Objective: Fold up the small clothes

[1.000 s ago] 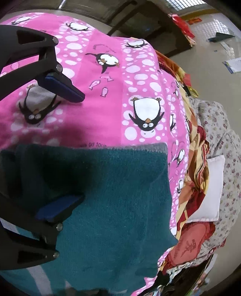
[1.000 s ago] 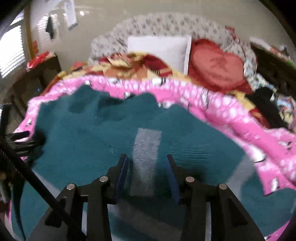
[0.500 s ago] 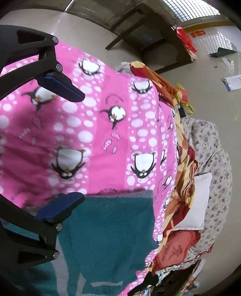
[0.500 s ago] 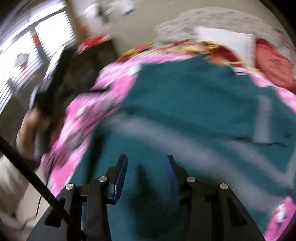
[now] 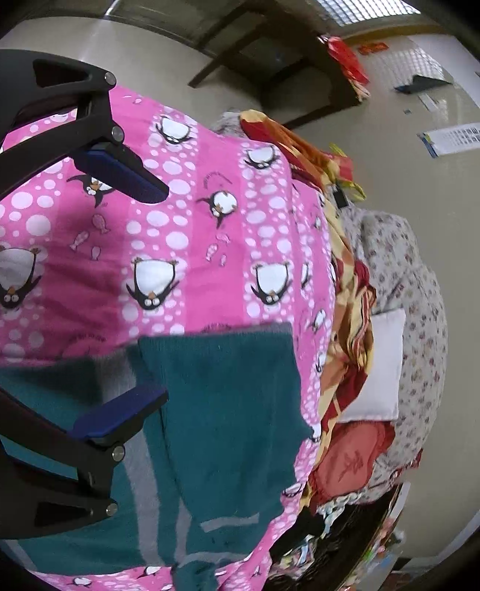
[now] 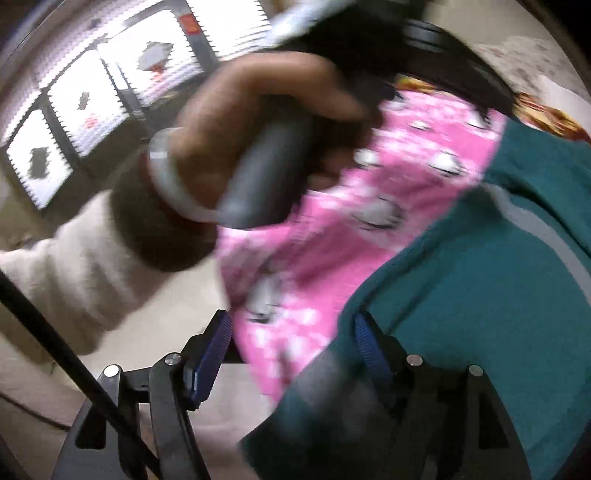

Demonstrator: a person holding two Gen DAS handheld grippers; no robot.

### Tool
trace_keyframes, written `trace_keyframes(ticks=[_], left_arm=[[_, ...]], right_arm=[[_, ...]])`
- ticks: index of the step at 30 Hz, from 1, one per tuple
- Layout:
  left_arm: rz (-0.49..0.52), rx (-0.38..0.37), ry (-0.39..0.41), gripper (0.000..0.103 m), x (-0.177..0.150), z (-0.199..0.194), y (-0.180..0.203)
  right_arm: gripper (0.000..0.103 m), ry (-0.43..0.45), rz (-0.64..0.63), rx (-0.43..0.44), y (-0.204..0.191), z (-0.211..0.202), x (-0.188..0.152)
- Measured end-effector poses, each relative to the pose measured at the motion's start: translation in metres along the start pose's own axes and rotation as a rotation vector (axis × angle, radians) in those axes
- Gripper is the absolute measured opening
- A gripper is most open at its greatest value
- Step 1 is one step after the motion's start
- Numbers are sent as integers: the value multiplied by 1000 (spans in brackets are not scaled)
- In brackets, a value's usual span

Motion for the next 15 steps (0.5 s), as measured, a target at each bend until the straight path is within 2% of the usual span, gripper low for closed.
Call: trace_keyframes(ticks=[1,4,8,9,13,15], left_arm=[[1,0,2,98,0,-1,0],[-9,-23,-8,98,-3,-5,6],[7,-67,-21,98,-12,-9,23],[20,-75,-25,98,-15,-9,30],[36,-111,-66,98,-33,1,53],[53,-125,-111,98,-47,12,66]], right_arm=[[74,-3,1,7,-2,2,1],[73,6,0,-53,7,-1,-1],[73,89,44,-231,53,-40,1],[73,95,59,-299,70,-51,-1],[73,63,137,-545,134,-76,-19],[73,63,168,-566,150,-83,-26]])
Point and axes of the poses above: each gripper's, at about its wrist camera, not at the fingertips, and z roughly the way its jaws point, y to its right, x to its top, the point moved 4 cm from there along z, roughly the way its jaws point, and after that the axes turned 12 degrees about y, right-handed, at the moved point
